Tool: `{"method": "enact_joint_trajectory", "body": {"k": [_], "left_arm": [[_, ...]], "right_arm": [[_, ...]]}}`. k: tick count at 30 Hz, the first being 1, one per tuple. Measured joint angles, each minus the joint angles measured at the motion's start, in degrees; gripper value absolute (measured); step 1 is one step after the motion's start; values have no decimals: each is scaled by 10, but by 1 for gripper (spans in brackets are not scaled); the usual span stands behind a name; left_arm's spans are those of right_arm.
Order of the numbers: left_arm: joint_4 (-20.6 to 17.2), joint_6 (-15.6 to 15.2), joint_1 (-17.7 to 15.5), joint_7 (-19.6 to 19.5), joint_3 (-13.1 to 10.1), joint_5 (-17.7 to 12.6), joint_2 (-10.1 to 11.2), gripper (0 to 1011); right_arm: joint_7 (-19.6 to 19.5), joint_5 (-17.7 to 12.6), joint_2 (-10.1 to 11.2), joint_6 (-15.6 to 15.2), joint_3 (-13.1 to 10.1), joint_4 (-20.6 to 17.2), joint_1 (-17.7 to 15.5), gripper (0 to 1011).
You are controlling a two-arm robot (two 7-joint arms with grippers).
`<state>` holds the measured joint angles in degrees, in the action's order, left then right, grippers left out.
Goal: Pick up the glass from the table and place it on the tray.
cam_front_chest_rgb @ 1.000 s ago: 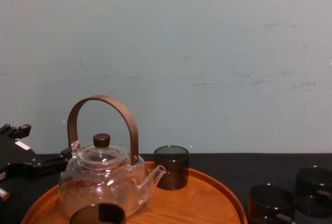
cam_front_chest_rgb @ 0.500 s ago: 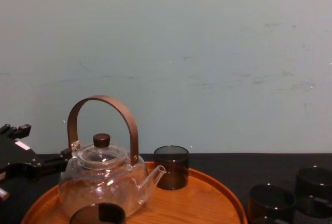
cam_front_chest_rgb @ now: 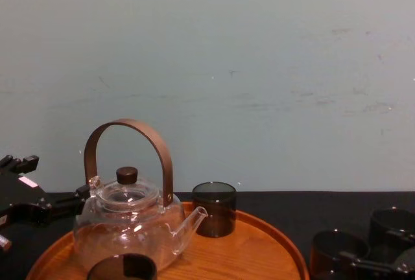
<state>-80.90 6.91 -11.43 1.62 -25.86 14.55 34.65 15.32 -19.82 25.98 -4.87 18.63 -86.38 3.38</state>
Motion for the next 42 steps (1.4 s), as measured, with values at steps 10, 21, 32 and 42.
{"method": "enact_joint_trajectory", "body": {"k": [10, 21, 32, 42], "left_arm": [[0, 0, 0, 0, 0, 0, 0, 1001], [0, 0, 0, 0, 0, 0, 0, 1001], [0, 0, 0, 0, 0, 0, 0, 1001], [0, 0, 0, 0, 0, 0, 0, 1001]], "right_arm": [[23, 6, -20, -8, -6, 29, 24, 1002], [42, 16, -36, -9, -6, 55, 39, 1002], [51, 24, -46, -8, -3, 74, 52, 1002], [56, 30, -53, -7, -1, 89, 67, 1002]]}}
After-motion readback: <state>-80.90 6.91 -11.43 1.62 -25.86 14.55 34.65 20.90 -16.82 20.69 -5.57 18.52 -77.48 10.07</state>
